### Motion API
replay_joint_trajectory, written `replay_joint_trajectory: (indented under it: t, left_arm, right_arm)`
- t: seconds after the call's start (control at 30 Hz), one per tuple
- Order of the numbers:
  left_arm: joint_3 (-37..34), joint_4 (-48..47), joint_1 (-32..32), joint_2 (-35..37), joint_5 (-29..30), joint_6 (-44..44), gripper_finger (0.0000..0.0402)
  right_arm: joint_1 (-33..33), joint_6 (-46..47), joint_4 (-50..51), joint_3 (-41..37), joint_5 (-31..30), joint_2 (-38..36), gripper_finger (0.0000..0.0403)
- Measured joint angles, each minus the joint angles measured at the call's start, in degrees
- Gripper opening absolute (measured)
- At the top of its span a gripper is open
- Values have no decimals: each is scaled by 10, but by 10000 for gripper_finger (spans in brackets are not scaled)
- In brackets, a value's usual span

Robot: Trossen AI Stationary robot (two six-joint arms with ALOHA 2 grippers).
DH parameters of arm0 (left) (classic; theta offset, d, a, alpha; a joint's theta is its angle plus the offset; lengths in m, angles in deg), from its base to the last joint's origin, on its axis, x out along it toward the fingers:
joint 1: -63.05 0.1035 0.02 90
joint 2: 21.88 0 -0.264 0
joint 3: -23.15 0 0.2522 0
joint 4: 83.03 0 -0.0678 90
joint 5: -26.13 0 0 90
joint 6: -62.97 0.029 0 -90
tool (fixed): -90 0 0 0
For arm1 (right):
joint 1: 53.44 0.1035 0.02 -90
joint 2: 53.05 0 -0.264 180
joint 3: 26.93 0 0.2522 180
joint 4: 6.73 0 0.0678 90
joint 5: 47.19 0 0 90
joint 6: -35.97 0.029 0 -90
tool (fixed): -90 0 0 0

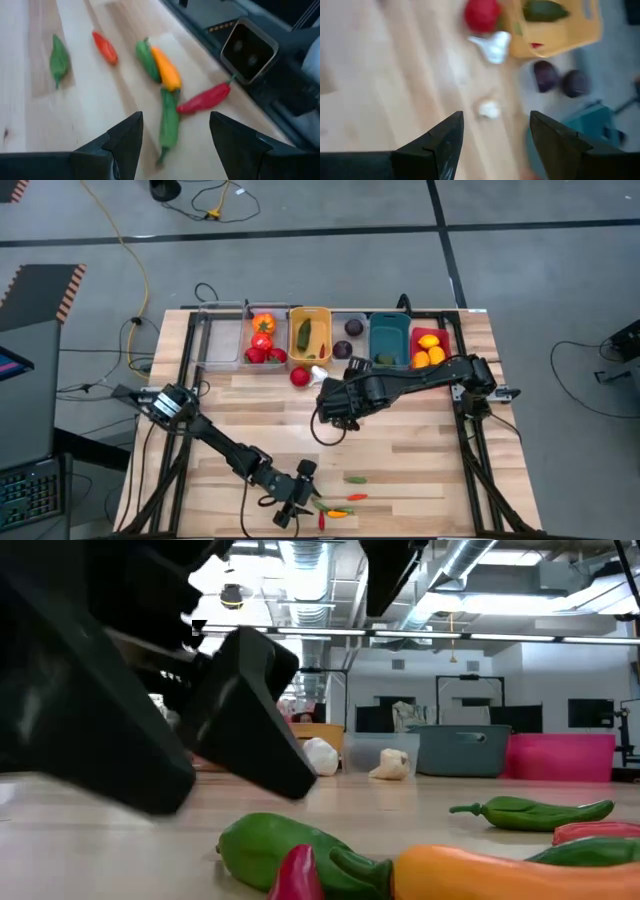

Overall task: Sort produce into baskets
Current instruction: Put the green chili pepper into the yellow bin

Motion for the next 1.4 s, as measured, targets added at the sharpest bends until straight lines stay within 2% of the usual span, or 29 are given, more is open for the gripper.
replay_joint_trajectory:
  t: [0.27, 0.63, 0.87, 1.07, 1.3, 1.4]
  left_arm:
    - [28, -1, -1, -43, 4, 8, 206]
    - [30, -14, 0, -42, 5, 5, 78]
    - [30, -23, 4, -36, 2, -2, 46]
    - [29, -66, 20, 15, 0, 16, 52]
    - [29, -194, 71, 120, 6, 65, 56]
    - [29, -260, 107, 168, 31, 95, 56]
  right_arm:
    - [39, 0, -43, 1, 73, 0, 255]
    - [89, 50, -66, 1, 90, 0, 255]
    - [126, 73, -65, 1, 113, 0, 255]
    - [151, 73, -47, 1, 113, 0, 255]
    - [161, 75, -7, 1, 108, 0, 255]
    - [160, 75, -6, 1, 108, 1, 255]
